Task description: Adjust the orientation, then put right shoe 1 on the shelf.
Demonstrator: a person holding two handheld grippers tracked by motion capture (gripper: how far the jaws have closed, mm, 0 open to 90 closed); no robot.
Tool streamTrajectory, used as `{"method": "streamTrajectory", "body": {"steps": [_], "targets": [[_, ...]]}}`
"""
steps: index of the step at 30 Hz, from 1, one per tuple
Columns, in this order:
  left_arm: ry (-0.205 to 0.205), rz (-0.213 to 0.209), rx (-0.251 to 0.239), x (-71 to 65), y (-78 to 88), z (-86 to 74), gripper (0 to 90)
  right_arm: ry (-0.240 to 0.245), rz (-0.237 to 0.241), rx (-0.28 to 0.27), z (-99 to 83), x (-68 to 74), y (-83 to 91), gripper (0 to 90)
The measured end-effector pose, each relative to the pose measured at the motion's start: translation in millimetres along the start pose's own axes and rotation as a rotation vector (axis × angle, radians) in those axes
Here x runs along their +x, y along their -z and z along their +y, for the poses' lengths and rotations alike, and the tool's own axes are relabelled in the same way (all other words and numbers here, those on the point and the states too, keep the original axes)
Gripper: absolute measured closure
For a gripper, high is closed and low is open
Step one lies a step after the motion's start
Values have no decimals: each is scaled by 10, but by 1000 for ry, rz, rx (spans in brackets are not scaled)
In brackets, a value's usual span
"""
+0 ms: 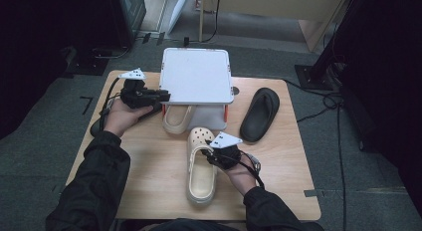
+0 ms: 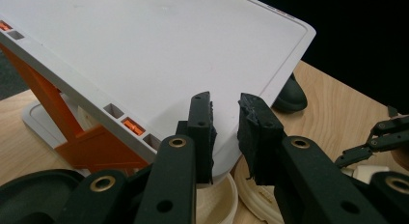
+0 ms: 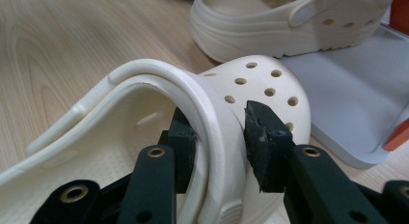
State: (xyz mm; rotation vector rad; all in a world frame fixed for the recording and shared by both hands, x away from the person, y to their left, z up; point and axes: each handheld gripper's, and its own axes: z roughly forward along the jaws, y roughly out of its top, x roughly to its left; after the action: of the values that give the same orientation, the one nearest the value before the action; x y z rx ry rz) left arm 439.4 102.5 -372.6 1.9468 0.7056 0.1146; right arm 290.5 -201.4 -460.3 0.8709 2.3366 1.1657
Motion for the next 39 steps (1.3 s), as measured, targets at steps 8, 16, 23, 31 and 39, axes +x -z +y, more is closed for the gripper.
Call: {"method": "streamTrajectory", "body": {"steps": [8, 16, 23, 31, 39], "targets": [[3, -1, -2, 0, -1, -2, 760, -70, -32, -28, 67, -150, 140, 751], [5, -2, -3, -1, 0, -3, 760, -47, -46, -33, 103, -159, 161, 755], [5, 1, 0, -5, 0, -2, 760, -23, -87, -62, 185, -218, 240, 755], [8, -2, -2, -2, -1, -2, 760, 1, -131, -59, 265, -353, 186, 754], [15, -3, -4, 1, -2, -2, 761, 65, -193, -26, 310, -480, -39, 752]]}}
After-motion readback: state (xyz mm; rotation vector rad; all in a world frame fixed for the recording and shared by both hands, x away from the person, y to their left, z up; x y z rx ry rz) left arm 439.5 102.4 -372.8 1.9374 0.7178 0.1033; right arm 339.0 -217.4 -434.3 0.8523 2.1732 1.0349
